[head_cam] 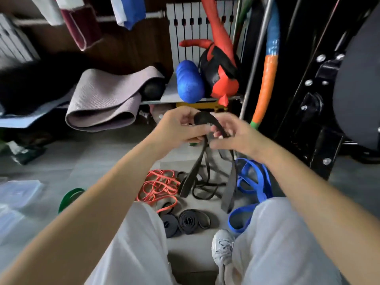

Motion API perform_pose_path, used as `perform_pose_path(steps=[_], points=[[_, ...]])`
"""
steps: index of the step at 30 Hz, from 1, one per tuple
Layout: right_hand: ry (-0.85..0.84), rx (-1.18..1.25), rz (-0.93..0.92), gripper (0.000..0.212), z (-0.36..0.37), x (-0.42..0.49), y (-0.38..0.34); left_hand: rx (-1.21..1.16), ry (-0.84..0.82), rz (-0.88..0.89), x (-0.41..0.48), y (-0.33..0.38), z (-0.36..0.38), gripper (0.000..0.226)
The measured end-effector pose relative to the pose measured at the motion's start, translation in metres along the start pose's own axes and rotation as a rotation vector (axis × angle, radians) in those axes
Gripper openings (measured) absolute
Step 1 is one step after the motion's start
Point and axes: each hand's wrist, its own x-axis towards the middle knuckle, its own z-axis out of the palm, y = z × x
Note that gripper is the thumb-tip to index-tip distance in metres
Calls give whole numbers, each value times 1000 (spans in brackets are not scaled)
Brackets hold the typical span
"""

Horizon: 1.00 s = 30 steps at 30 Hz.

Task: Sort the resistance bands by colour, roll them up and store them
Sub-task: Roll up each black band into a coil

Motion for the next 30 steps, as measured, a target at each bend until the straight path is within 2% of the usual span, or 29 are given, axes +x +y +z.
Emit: perform_pose_path(steps=[2,4,8,10,12,14,16,17,18,20,21,22,24,25,27,30], points=[[-59,-66,69,52,22,-7,26,-35,-74,3,-11,9,0,19],[-66,-104,132,36,45,-10,53,-162,-77,10,-19,14,-1,20],[-17,-346,449,25,73,-39,115,-458,122,79,-28,21,-23,23],[33,-371,524,18,67,-56,148,-410,203,107,-33,21,-39,18],[172,-317,584,12,51,-64,161,-242,222,106,-39,18,-50,16],[390,-96,576,13,35,-58,148,-121,216,81,-44,15,-52,22],[599,208,466,25,13,-44,123,-104,228,61,-46,12,-49,24],[637,325,392,27,4,-37,106,-130,241,61,-46,12,-46,23],[609,372,314,26,-1,-30,91,-171,249,65,-45,13,-43,22],[423,214,234,8,-1,-26,68,-222,232,77,-43,18,-35,19],[297,86,253,23,4,-25,61,-222,204,78,-41,21,-32,19],[214,-16,291,52,10,-24,56,-201,170,71,-40,24,-27,18],[133,-60,337,109,26,-26,49,-106,106,49,-40,27,-18,19],[100,-50,327,125,34,-27,47,-52,86,43,-40,27,-15,20],[22,-80,286,134,48,-32,47,14,60,31,-44,22,-13,23],[-52,-61,250,120,58,-41,53,68,60,1,-50,13,-15,26]])
